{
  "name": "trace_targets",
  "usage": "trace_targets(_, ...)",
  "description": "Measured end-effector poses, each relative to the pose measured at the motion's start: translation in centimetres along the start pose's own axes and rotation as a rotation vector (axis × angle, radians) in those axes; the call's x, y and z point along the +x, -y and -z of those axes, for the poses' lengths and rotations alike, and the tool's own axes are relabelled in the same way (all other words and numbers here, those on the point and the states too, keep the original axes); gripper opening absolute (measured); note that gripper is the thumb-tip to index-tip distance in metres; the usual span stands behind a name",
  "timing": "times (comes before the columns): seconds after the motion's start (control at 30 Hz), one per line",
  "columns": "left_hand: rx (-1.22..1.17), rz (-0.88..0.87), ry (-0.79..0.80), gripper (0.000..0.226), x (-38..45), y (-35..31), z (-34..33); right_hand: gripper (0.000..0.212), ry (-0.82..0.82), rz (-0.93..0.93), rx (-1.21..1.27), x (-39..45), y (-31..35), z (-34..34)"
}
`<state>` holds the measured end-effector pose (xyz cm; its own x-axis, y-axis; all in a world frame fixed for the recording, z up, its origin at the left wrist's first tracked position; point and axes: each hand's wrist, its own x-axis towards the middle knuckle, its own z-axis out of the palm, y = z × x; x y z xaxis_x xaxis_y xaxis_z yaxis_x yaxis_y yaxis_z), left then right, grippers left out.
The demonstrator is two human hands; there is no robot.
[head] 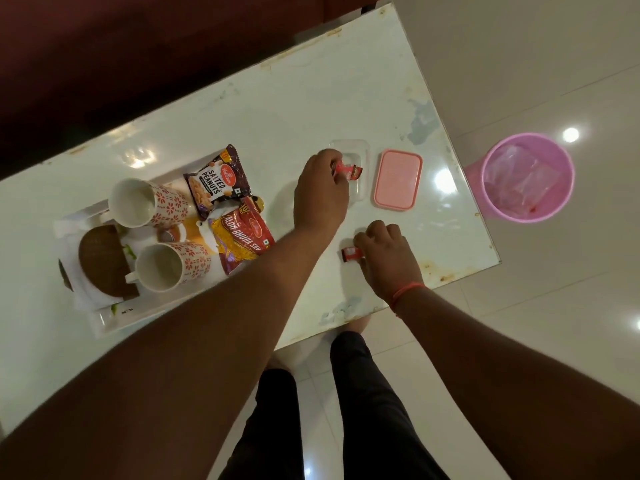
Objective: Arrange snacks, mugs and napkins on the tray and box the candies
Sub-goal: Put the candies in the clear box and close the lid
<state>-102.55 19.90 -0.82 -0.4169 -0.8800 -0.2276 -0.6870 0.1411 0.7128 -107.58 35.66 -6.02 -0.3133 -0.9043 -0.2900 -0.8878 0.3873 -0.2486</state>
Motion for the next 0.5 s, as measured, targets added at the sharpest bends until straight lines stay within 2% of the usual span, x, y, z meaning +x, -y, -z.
trace_targets(0.13,-0.055,0.126,0.027,0.032,1.1,0.4,-0.1,0.024,-0.021,-0.073,0.086,-0.1,-0.2,0.5)
trace_targets(0.23,-0.029,0.115,-0.051,0.025,0.6,0.7,0.5,0.017,-0.075,-0.235,0.332,0.1,-0.2,1.6)
trace_targets(0.33,-0.049,0.169,-0.106,0.018,-0.3,1.1,0.6,0.019,-0.171,-0.390,0.554,1.3,-0.2,3.1)
trace_targets(0.5,-0.137,0.314,-0.122,0.018,-1.2,2.2,0.0,0.028,-0.239,-0.354,0.664,5.1,0.7,5.6)
